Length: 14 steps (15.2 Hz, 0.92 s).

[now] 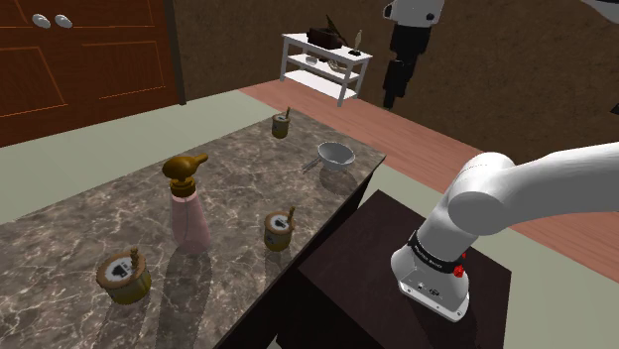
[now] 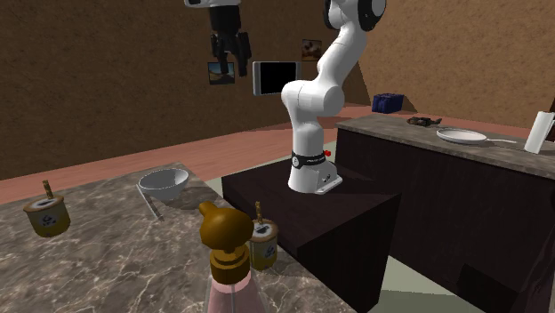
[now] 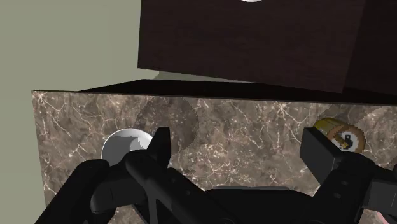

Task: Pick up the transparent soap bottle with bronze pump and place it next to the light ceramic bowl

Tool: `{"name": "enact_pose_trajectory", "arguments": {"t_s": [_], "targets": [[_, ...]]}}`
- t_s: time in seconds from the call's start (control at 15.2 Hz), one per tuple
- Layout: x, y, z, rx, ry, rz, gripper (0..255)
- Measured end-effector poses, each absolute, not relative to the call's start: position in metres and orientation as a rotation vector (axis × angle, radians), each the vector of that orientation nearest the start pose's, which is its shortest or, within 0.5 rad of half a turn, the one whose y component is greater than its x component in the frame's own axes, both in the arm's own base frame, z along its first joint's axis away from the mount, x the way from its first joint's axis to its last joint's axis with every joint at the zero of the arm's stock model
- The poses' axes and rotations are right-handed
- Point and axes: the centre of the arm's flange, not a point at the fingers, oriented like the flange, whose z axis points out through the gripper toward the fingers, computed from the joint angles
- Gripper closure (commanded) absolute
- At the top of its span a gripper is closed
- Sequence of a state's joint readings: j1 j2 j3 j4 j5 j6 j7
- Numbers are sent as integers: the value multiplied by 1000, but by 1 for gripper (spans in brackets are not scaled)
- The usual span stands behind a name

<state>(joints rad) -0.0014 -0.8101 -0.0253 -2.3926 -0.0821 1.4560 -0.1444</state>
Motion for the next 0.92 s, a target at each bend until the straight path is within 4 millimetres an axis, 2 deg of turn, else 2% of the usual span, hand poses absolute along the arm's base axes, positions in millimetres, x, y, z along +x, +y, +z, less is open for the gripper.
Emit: {"name": "enact_pose_trajectory", "arguments": {"t_s": [0.07,0.2,0.46,0.92], "targets": [[286,-19,571,-3182,-195,210,0],[288,-2,570,-3188,-172,199,0],[293,45,559,-3203,-90,165,0],[316,133,539,-3223,65,101,0]]}}
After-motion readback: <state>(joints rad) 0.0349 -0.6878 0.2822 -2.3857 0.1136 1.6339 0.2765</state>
